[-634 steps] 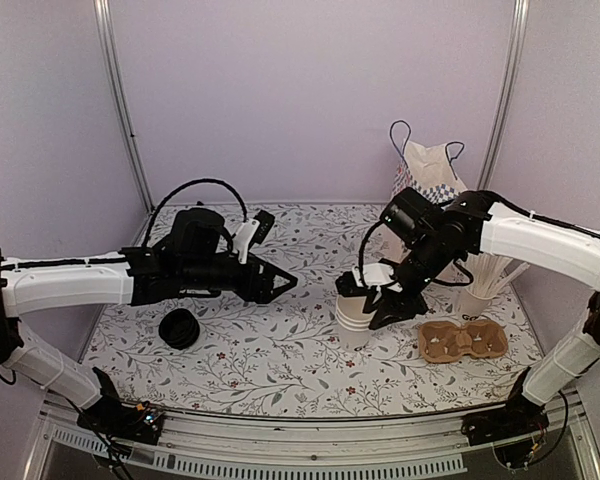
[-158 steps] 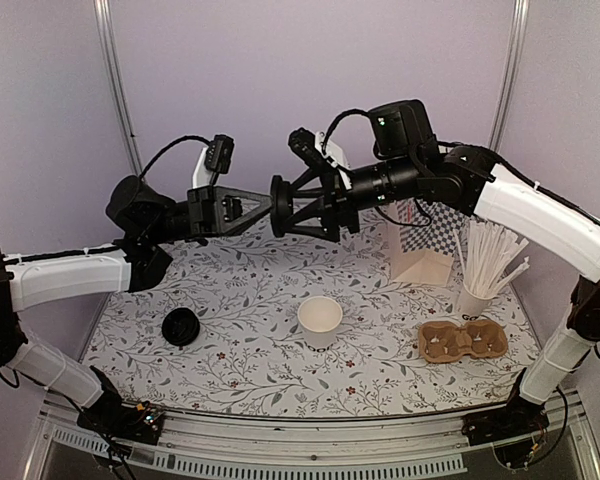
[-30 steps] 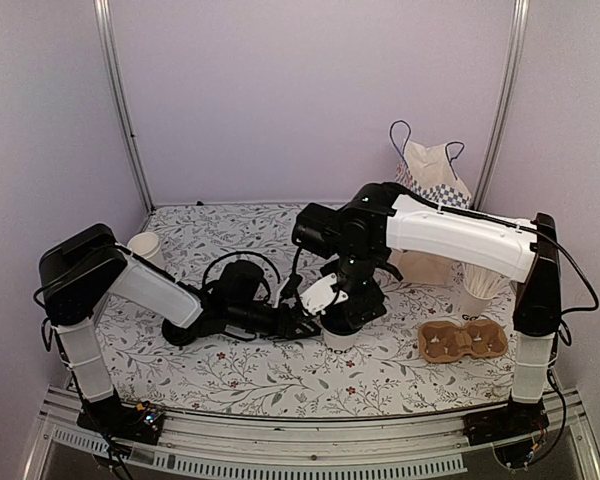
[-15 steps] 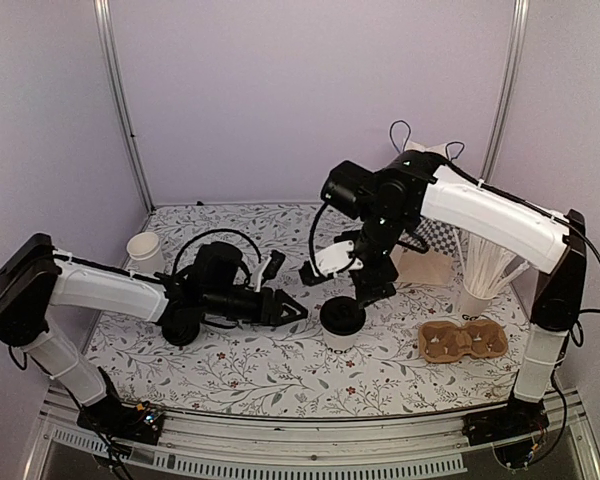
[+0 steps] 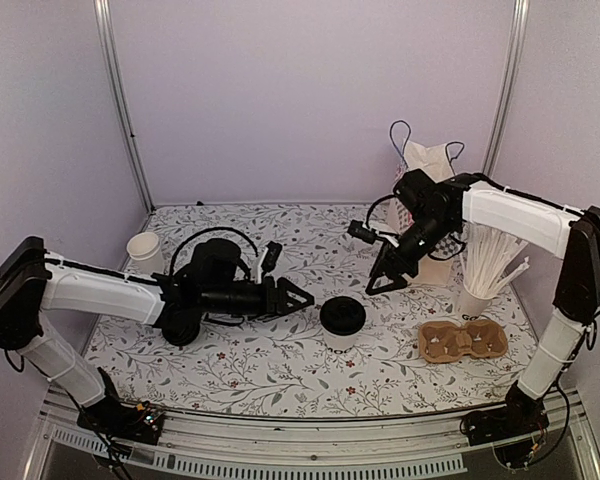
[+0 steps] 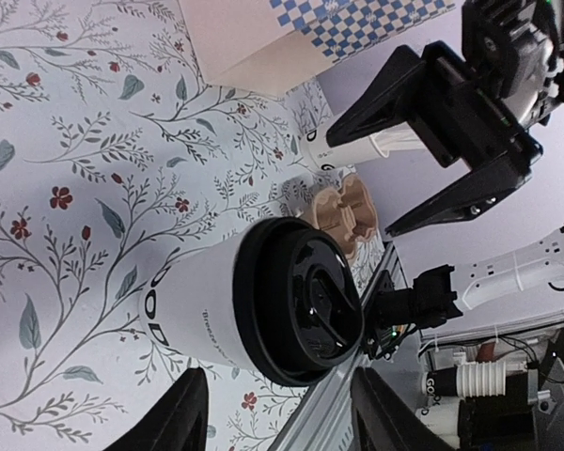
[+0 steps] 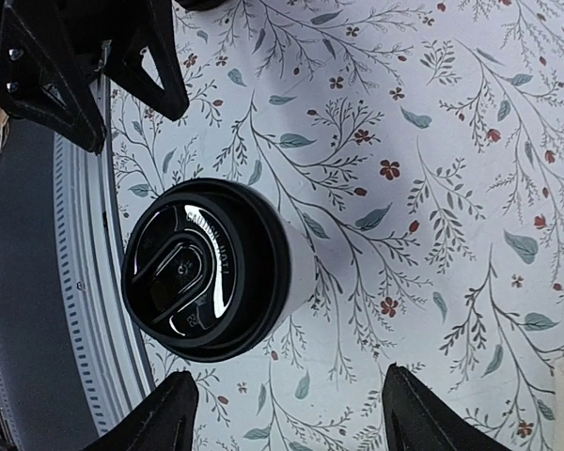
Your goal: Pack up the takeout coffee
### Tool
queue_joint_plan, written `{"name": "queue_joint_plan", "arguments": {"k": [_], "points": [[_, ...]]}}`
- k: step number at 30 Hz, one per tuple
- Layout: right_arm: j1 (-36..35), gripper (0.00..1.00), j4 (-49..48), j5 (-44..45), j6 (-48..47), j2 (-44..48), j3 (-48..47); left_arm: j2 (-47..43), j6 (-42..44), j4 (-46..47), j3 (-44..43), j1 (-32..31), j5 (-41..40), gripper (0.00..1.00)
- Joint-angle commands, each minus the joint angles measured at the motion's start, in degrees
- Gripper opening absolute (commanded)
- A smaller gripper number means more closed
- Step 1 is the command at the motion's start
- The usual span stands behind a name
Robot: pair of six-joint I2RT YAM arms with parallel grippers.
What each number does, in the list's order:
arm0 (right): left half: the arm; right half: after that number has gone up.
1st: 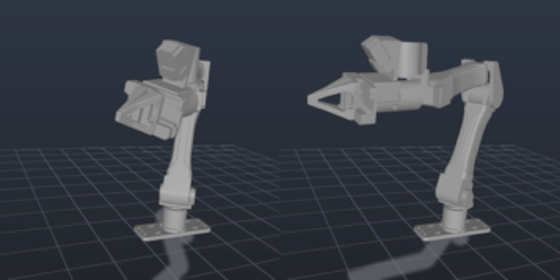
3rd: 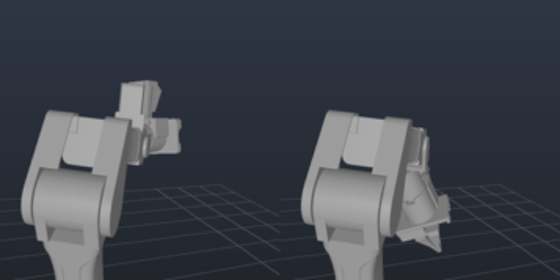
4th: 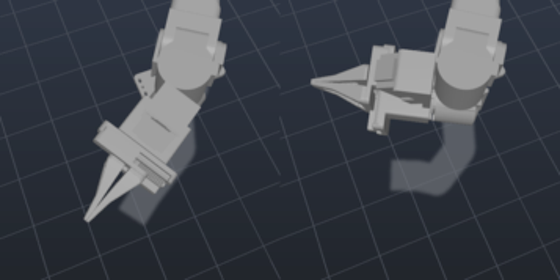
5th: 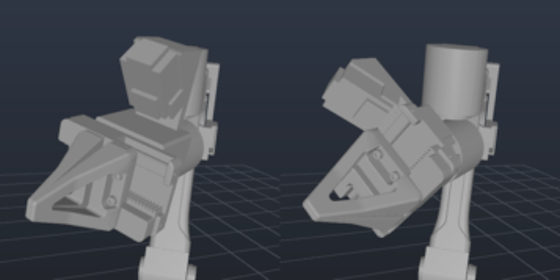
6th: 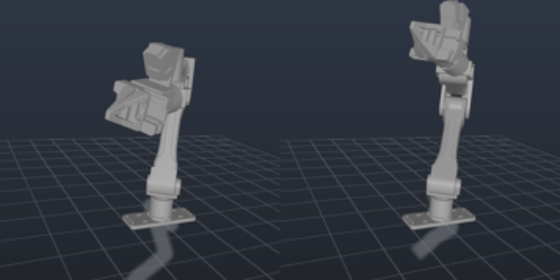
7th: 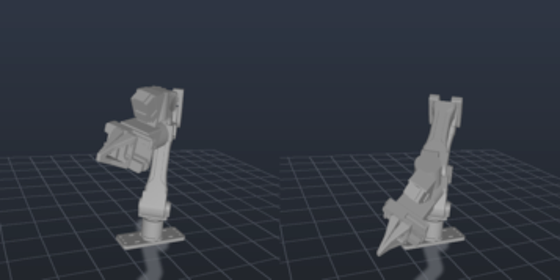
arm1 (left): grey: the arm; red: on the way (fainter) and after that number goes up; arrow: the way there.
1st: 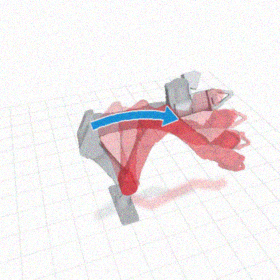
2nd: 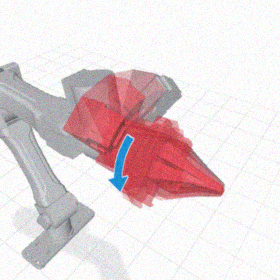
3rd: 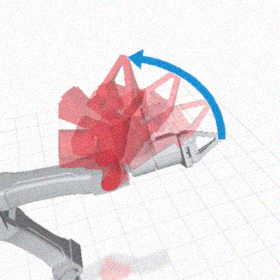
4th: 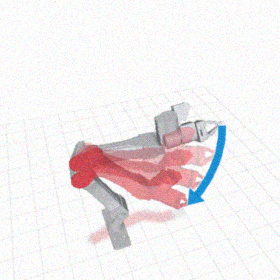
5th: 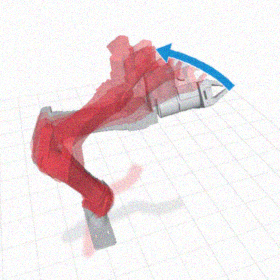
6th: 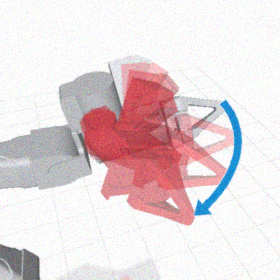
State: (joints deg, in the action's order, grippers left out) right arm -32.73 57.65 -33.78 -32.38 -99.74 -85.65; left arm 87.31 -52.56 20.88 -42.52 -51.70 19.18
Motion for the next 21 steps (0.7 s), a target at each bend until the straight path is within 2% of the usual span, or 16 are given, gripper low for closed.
{"name": "queue_joint_plan", "arguments": {"k": [1, 10, 21], "points": [[0.3, 0.69, -8.4, -6.5, 7.7, 4.0, 6.0, 3.4, -3.8, 3.4, -2.6, -2.1, -0.2, 0.54], [0.3, 0.66, -12.3, -10.4, 11.6, 5.1, 11.9, 7.4, -3.4, 2.3, -5.6, -2.2, 0.4, 0.55], [0.3, 0.54, -14.3, -10.4, 13.4, 2.6, 12.4, 11.0, -2.1, 1.8, -7.8, -2.2, 1.3, 0.54]]}}
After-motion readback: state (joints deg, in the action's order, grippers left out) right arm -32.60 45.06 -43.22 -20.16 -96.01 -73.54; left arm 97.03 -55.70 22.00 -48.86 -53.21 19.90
